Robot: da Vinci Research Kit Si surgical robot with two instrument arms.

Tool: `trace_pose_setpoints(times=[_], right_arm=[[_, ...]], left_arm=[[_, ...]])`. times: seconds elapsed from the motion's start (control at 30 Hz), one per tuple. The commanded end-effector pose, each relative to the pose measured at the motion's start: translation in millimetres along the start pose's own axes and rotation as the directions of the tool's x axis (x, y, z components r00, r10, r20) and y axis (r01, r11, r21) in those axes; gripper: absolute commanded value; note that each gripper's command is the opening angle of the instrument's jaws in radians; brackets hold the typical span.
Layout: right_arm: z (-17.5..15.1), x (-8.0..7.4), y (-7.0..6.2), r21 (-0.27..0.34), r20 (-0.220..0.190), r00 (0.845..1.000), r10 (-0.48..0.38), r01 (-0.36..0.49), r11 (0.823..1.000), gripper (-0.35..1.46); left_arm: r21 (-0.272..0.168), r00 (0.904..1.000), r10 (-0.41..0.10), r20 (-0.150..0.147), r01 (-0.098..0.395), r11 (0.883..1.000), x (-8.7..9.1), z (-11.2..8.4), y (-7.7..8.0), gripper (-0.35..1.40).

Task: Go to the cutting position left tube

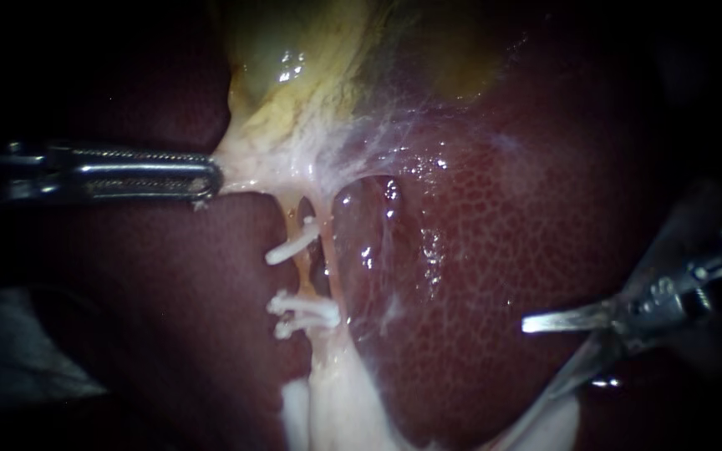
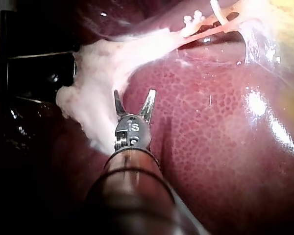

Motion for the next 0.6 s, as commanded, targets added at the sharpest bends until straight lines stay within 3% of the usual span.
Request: trace_pose_setpoints(times=[0.03, 0.27, 0.6], right_arm=[[0.7, 0.4, 0.3, 0.001, -0.013, 1.000, 0.010, -0.010, 1.000, 1.45], [4.5, 4.3, 2.4, -0.003, -0.126, 0.985, 0.116, -0.118, 0.993, 1.45], [7.5, 7.1, 4.6, 0.005, -0.227, 0.963, 0.147, -0.150, 0.989, 1.45]], left_arm=[[0.001, 1.0000, 0.001, 0.000, -0.001, 1.000, 0.0, 0.1, 0.0, -0.35], [0.003, 1.0000, 0.000, -0.001, 0.000, 1.000, 0.0, 0.2, 0.2, -0.35], [0.005, 1.0000, -0.001, -0.001, 0.001, 1.000, 0.1, 0.3, 0.5, -0.35]])
